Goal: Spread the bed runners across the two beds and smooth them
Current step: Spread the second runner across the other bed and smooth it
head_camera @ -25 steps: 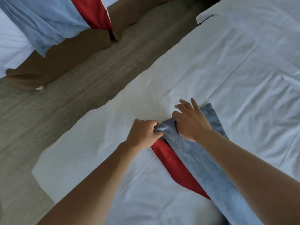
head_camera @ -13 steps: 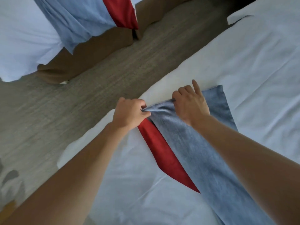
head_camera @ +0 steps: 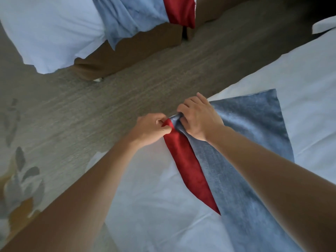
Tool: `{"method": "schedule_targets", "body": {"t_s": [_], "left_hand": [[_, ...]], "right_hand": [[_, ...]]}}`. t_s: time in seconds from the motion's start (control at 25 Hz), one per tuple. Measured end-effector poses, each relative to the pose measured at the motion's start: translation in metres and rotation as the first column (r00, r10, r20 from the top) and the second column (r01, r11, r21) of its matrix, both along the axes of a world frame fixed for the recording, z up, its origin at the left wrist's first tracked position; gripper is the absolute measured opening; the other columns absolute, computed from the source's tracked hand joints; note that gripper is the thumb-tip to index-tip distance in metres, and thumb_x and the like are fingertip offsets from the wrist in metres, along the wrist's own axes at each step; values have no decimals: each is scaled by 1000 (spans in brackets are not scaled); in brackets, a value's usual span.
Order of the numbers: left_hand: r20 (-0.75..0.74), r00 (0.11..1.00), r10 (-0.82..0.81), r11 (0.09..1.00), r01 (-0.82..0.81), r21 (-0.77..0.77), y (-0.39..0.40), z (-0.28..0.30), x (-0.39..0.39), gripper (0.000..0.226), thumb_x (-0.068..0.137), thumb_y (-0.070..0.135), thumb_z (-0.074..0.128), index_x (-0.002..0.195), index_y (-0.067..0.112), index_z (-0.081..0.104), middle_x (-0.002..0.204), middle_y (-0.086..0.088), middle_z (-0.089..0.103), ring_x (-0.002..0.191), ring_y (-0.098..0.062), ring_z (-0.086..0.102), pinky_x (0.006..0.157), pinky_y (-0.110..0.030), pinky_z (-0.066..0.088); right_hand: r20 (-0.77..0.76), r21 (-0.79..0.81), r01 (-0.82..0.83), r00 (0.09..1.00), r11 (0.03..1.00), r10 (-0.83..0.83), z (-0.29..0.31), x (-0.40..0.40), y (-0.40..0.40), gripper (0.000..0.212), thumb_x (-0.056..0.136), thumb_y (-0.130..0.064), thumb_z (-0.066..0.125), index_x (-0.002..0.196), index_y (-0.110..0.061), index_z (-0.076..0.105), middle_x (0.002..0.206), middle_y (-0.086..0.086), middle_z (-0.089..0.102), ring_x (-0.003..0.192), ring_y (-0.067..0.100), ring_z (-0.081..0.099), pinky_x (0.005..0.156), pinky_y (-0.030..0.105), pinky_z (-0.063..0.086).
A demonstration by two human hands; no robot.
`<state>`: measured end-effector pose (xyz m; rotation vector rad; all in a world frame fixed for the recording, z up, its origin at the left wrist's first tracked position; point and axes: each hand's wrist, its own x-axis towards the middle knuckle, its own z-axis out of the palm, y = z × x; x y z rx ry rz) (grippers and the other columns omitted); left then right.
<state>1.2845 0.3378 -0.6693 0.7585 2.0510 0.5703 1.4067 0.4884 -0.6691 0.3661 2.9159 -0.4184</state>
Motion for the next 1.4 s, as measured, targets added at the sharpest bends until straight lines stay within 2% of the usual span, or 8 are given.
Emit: {"method": "schedule_targets", "body": {"t_s": [0.24, 0.36, 0.56, 0.76, 0.88, 1.0, 1.12, 1.4], "left_hand": [[165, 986, 13, 997, -24, 67, -12, -17, 5, 19, 67, 31, 61, 79, 16, 64, 68, 5, 63, 67, -8, 57, 75, -35, 47], [-8, 1000, 3, 996, -2, 85, -11, -25, 0, 23, 78, 32, 65, 68, 14, 56, 55, 6, 49, 56, -10, 47, 60, -31, 34], [-372, 926, -70, 997, 61, -37, -32, -27, -31, 33, 88, 26, 65, 64, 27, 43, 53, 11, 44, 70, -27, 60, 78, -37, 41], [-203, 977, 70, 994, -86, -71, -48, -32, -31, 27, 86, 35, 61, 65, 22, 52, 58, 7, 53, 64, -15, 55, 71, -33, 34], [-326, 945, -36, 996, 7, -90, -61, -36, -32, 19, 94, 29, 62, 77, 20, 59, 56, 6, 53, 62, -23, 59, 72, -34, 36], [-493, 865, -92, 983, 1, -182, -67, -40, -66, 14, 96, 32, 59, 96, 20, 66, 75, -2, 67, 81, -27, 66, 95, -40, 35], [-403, 877, -262, 900, 71, -430, -55, -44, -82, 16, 96, 35, 53, 98, 24, 64, 95, 0, 68, 102, -27, 63, 100, -41, 29], [-468, 872, -144, 973, 211, 93, 75, -45, 15, 24, 94, 31, 56, 115, 28, 66, 115, 8, 68, 111, -18, 61, 103, -38, 35]], "right_hand": [[-122, 82, 11, 992, 997, 0, -25, -1, 3, 14, 84, -13, 59, 92, -11, 70, 85, 7, 68, 92, 33, 62, 114, 53, 34], [-121, 139, 50, 992, 989, -33, -29, -2, 0, 13, 83, -16, 58, 89, -11, 69, 83, 8, 68, 90, 34, 62, 114, 55, 34], [-135, 105, 74, 989, 992, -59, -31, -13, -17, 39, 91, -32, 37, 92, -10, 68, 85, 9, 68, 89, 33, 62, 114, 54, 34], [-129, 133, 86, 989, 987, -69, -41, -13, -10, 13, 89, -14, 54, 89, -12, 67, 83, 6, 65, 88, 30, 60, 117, 52, 30], [-82, 143, 69, 995, 987, -57, -47, -26, -11, 10, 89, -12, 59, 91, -13, 68, 83, 4, 66, 93, 30, 61, 119, 53, 27], [-29, 142, 48, 999, 989, -44, -42, -53, -11, 15, 91, -15, 59, 104, -16, 67, 97, 3, 67, 106, 28, 58, 123, 51, 20], [23, 162, 60, 998, 985, -65, -40, -48, -1, 36, 90, -17, 61, 126, -18, 59, 120, 5, 61, 119, 27, 54, 124, 51, 15], [-62, 211, 341, 940, 916, -336, -33, 64, 51, 33, 96, -35, 52, 117, -14, 66, 116, 8, 64, 114, 30, 57, 119, 52, 25]]}}
